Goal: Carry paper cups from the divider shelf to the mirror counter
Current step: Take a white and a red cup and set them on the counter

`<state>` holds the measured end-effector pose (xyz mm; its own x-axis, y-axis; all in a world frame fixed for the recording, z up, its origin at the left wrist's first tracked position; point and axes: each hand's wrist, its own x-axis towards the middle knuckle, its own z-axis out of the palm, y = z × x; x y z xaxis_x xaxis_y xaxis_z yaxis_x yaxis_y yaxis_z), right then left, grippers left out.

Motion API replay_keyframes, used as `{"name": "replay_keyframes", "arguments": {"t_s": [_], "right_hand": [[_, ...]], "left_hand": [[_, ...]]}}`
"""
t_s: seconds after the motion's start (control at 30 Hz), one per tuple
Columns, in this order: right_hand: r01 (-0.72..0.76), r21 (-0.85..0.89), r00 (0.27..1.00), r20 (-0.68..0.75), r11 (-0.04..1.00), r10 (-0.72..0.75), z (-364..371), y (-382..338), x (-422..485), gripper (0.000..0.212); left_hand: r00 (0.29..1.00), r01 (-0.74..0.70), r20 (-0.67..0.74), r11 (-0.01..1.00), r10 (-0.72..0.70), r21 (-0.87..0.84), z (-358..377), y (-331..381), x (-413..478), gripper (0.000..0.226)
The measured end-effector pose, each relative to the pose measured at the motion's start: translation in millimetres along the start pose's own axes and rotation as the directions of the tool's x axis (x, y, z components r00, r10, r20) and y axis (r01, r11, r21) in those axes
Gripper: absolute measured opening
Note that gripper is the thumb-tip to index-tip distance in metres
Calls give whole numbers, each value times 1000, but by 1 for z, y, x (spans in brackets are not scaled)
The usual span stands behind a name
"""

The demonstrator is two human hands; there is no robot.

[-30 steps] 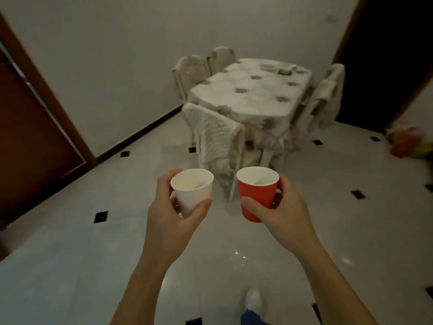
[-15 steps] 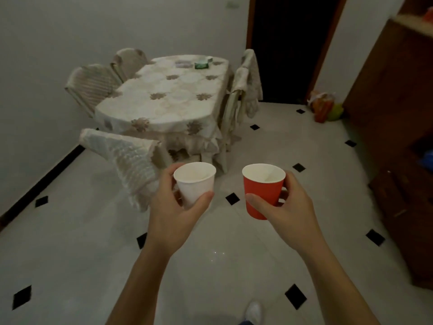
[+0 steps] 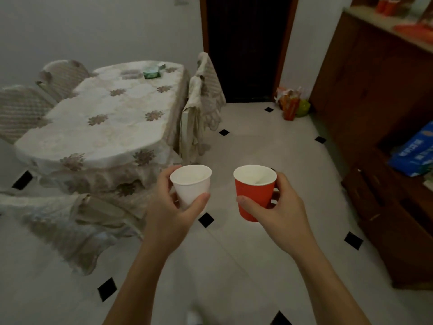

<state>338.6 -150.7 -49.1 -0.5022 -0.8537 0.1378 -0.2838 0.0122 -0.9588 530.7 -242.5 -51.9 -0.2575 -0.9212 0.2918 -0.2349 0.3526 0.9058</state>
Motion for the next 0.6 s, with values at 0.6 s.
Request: {"name": "replay_keyframes", "arguments": {"t_s": [0.6], "right_hand": [[-72, -104, 980, -194, 992, 51, 15, 33, 327, 73]], "left_hand": [[983, -66, 167, 993, 82, -100, 119, -74, 345, 70]]}}
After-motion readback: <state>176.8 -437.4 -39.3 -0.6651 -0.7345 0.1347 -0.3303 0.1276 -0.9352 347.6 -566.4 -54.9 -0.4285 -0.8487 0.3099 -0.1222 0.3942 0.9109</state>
